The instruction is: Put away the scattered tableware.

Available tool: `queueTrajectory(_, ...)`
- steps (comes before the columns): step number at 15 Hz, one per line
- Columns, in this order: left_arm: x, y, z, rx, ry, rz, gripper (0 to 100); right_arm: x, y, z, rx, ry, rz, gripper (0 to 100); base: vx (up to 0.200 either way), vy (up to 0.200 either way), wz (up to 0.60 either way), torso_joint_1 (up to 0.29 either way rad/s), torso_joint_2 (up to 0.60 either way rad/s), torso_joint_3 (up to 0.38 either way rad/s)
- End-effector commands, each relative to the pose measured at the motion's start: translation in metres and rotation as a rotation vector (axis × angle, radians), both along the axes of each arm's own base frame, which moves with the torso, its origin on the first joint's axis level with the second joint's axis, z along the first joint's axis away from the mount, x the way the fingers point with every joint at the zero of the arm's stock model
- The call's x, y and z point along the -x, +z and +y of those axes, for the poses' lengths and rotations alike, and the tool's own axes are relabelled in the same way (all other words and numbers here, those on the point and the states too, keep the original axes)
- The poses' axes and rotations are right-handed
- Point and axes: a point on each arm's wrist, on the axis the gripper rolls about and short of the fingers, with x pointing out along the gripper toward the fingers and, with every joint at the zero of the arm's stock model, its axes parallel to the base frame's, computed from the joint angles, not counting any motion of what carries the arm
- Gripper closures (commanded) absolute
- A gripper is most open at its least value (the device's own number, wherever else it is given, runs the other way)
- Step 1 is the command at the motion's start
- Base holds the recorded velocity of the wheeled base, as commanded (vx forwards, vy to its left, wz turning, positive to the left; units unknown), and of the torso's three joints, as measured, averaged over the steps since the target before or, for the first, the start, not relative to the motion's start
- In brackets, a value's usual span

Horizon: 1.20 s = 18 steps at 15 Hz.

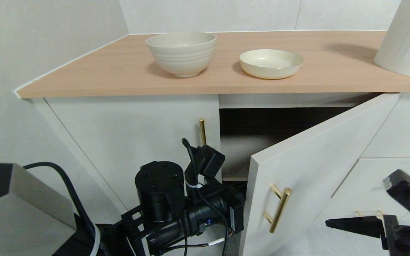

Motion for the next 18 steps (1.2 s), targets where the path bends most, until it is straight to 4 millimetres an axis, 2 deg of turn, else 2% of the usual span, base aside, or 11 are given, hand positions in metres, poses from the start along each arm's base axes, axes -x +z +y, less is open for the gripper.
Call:
queueTrajectory(1, 0.001, 0.001, 0.000, 0.003, -0.004, -0.004, 100, 0.009, 0.017, -0.008, -0.060, 0.002, -0.076, 0, 0.000, 0.000, 0.00, 0.000, 0.00, 0.000)
queueTrajectory(6, -0.002, 0.009, -0.009, 0.007, -0.053, -0.007, 100, 0.009, 0.016, -0.007, -0.055, 0.003, -0.071, 0, 0.000, 0.000, 0.00, 0.000, 0.00, 0.000)
queueTrajectory(11, -0.009, 0.014, -0.020, -0.013, -0.062, 0.012, 100, 0.009, 0.015, -0.008, -0.051, 0.003, -0.066, 0, -0.200, 0.000, 0.00, 0.002, 0.00, 0.002)
queueTrajectory(12, -0.011, 0.012, -0.028, -0.010, -0.082, 0.010, 100, 0.009, 0.015, -0.008, -0.050, 0.003, -0.065, 0, -0.200, 0.000, 0.00, 0.002, 0.00, 0.007)
queueTrajectory(18, -0.016, 0.008, -0.037, -0.017, -0.090, 0.017, 100, 0.010, 0.014, -0.009, -0.051, 0.003, -0.066, 0, 0.000, 0.000, 0.00, 0.000, 0.00, 0.000)
